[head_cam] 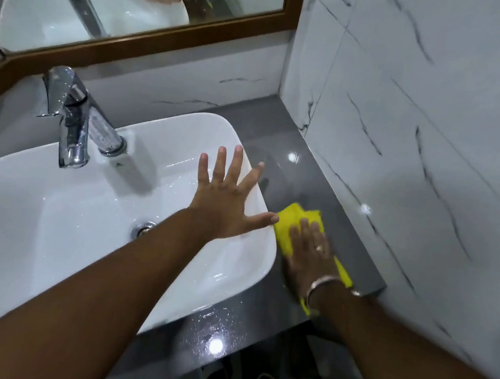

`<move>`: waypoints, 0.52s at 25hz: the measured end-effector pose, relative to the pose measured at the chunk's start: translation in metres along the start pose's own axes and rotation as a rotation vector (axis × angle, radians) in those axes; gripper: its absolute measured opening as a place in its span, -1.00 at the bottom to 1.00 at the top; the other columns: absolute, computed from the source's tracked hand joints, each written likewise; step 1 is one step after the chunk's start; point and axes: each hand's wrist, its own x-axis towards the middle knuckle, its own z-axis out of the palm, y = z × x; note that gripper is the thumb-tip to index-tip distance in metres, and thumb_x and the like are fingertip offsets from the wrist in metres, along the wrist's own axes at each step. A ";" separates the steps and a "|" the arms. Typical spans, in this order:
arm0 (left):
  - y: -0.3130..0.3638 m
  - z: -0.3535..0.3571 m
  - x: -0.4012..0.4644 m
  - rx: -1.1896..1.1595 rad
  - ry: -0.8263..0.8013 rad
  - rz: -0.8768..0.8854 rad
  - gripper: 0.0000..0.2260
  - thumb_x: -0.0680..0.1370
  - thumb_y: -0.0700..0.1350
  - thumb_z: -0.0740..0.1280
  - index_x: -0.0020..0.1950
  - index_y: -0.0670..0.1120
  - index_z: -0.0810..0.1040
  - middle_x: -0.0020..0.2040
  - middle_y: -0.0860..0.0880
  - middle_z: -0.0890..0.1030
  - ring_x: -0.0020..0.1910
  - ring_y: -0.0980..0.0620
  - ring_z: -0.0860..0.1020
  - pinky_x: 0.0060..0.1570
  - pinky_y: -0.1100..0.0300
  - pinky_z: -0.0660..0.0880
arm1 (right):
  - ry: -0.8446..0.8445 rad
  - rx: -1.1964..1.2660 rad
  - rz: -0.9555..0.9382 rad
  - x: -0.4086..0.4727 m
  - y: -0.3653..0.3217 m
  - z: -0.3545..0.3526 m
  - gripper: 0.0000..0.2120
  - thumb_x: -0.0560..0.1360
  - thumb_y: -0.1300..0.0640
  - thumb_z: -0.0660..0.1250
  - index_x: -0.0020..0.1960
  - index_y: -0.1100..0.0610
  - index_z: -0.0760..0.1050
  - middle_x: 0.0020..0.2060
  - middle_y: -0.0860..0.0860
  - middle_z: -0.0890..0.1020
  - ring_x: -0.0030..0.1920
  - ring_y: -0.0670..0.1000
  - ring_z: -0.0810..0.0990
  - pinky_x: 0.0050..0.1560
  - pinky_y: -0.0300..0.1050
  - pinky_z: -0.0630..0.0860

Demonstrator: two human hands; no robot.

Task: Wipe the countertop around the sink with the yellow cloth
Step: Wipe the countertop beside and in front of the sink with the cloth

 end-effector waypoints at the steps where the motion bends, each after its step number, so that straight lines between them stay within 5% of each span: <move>1: 0.006 0.002 -0.018 -0.033 0.014 -0.029 -0.10 0.38 0.56 -0.17 0.57 0.05 0.07 0.59 -0.22 -0.02 0.54 -0.34 -0.09 0.40 -0.37 -0.20 | 0.001 0.008 -0.110 -0.032 -0.005 0.003 -0.40 0.45 -0.03 0.07 0.45 0.18 0.19 0.45 0.23 0.26 0.43 0.32 0.19 0.35 0.23 0.18; 3: 0.016 0.006 -0.063 -0.080 -0.006 -0.091 -0.17 0.44 0.51 -0.22 0.58 0.07 0.05 0.60 -0.18 -0.02 0.54 -0.34 -0.09 0.41 -0.39 -0.15 | -0.017 0.003 -0.231 -0.071 0.002 -0.003 -0.38 0.43 -0.06 0.11 0.44 0.12 0.21 0.44 0.18 0.28 0.43 0.26 0.17 0.30 0.24 0.28; 6: 0.004 0.011 -0.142 -0.138 -0.090 -0.258 -0.18 0.40 0.51 -0.33 0.57 0.13 -0.17 0.60 -0.09 -0.21 0.54 -0.23 -0.24 0.43 -0.32 -0.25 | -0.036 0.000 -0.134 -0.072 0.014 -0.007 -0.38 0.37 -0.07 0.10 0.41 0.08 0.24 0.41 0.16 0.35 0.39 0.25 0.25 0.23 0.26 0.43; 10: -0.060 0.007 -0.222 -0.075 -0.088 -0.401 -0.16 0.40 0.54 -0.23 0.58 0.13 -0.14 0.60 -0.07 -0.16 0.56 -0.19 -0.19 0.42 -0.29 -0.26 | -0.083 0.110 0.113 -0.071 -0.019 -0.009 -0.37 0.39 -0.08 0.05 0.41 0.14 0.25 0.42 0.24 0.33 0.38 0.33 0.28 0.31 0.19 0.12; 13: -0.116 0.004 -0.271 -0.012 -0.128 -0.441 -0.17 0.42 0.52 -0.18 0.58 0.11 -0.11 0.61 -0.08 -0.09 0.56 -0.17 -0.16 0.41 -0.30 -0.28 | -0.120 0.131 0.036 -0.088 -0.064 -0.004 -0.30 0.38 -0.14 0.06 0.43 0.18 0.23 0.44 0.25 0.28 0.40 0.34 0.24 0.33 0.18 0.04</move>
